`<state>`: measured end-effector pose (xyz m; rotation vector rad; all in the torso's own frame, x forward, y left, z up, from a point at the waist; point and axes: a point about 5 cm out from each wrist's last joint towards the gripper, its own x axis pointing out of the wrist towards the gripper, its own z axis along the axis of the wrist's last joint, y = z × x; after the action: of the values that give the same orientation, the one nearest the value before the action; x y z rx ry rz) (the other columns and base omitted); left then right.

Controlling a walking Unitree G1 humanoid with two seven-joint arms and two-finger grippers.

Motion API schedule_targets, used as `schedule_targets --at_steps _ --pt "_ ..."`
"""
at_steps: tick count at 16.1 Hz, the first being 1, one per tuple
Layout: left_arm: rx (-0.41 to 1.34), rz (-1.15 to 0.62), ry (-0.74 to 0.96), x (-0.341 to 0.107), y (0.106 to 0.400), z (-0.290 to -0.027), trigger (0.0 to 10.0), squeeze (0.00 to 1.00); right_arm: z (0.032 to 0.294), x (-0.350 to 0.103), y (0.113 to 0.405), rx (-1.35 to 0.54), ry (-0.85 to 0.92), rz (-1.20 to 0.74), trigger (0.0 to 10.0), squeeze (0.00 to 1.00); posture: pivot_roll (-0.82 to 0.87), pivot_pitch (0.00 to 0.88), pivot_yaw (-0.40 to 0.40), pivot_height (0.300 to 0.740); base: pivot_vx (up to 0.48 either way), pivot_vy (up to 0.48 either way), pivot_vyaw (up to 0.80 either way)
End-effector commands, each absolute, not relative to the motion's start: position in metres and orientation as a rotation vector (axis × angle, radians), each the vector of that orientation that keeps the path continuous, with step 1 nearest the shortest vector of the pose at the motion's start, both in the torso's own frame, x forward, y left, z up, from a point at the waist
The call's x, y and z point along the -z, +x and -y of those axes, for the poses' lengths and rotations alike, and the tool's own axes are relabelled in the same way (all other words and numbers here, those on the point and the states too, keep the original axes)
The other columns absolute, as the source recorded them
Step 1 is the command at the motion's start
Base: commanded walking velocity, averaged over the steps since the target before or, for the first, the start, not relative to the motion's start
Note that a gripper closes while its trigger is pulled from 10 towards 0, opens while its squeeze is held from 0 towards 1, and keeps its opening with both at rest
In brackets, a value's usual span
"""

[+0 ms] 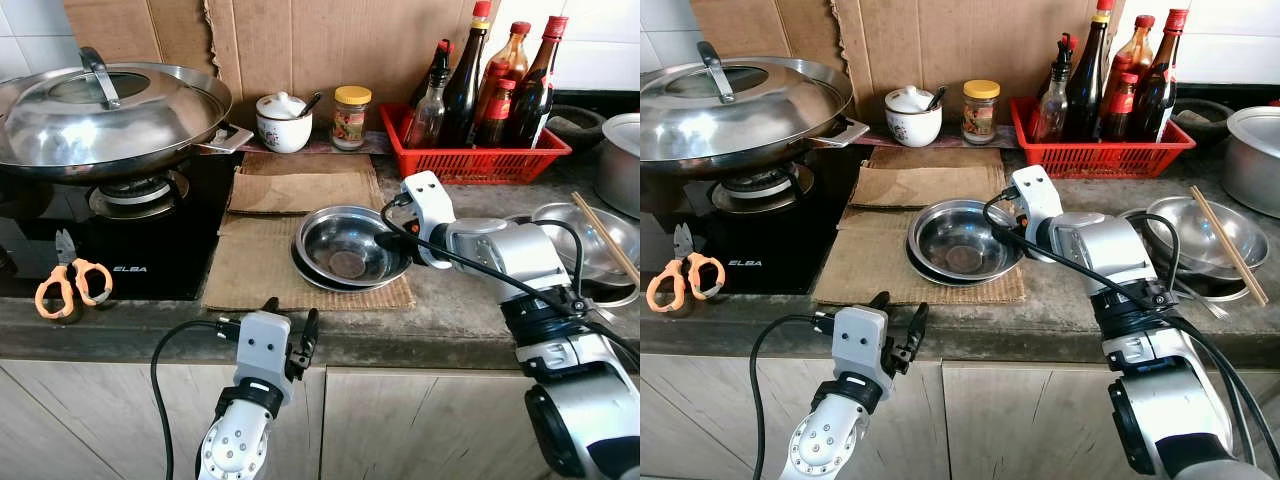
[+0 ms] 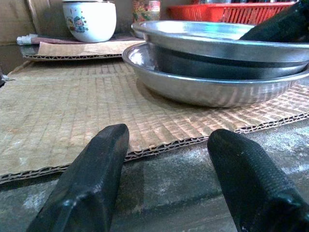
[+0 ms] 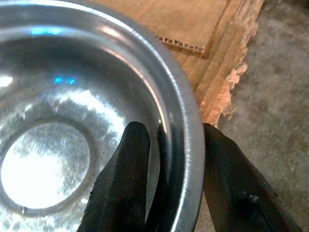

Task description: Kitchen organization

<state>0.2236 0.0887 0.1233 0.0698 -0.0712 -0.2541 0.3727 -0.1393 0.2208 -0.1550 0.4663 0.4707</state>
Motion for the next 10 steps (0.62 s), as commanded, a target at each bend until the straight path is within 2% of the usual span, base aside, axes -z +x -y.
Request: schedule_targets --at_steps 1,5,6,7,9,10 --pt "0.251 0.051 0.068 -0.1203 0.2239 -0.0884 10.0 0.0 0.1387 -0.2351 0.3761 -0.462 -0.146 -0.405 10.0 0.0 0.1 0.026 -0.064 0.74 0.0 0.0 0.0" --pt "0.25 0.05 0.067 -0.12 0.224 -0.0881 10.0 0.0 0.1366 -0.2432 0.3777 -0.474 -0.154 -0.341 10.0 0.0 0.1 0.023 -0.07 0.74 0.0 0.0 0.0" --pt "0.251 0.049 0.067 -0.1199 0.2238 -0.0879 10.0 0.0 0.1359 -0.2433 0.3775 -0.479 -0.151 -0.338 8.2 0.0 0.1 0.022 -0.07 0.74 0.0 0.0 0.0" --pt "0.252 0.05 0.067 -0.1198 0.2235 -0.0878 10.0 0.0 0.1341 -0.2424 0.3757 -0.499 -0.153 -0.345 0.0 0.0 0.1 0.019 -0.068 0.74 0.0 0.0 0.0" --pt "0.251 0.049 0.069 -0.1195 0.2233 -0.0881 10.0 0.0 0.1324 -0.2417 0.3741 -0.511 -0.145 -0.348 0.0 0.0 0.1 0.017 -0.069 0.74 0.0 0.0 0.0" --pt "0.252 0.05 0.07 -0.1196 0.2237 -0.0883 10.0 0.0 0.1307 -0.2403 0.3731 -0.531 -0.154 -0.36 6.5 0.0 0.1 0.017 -0.07 0.74 0.0 0.0 0.0"
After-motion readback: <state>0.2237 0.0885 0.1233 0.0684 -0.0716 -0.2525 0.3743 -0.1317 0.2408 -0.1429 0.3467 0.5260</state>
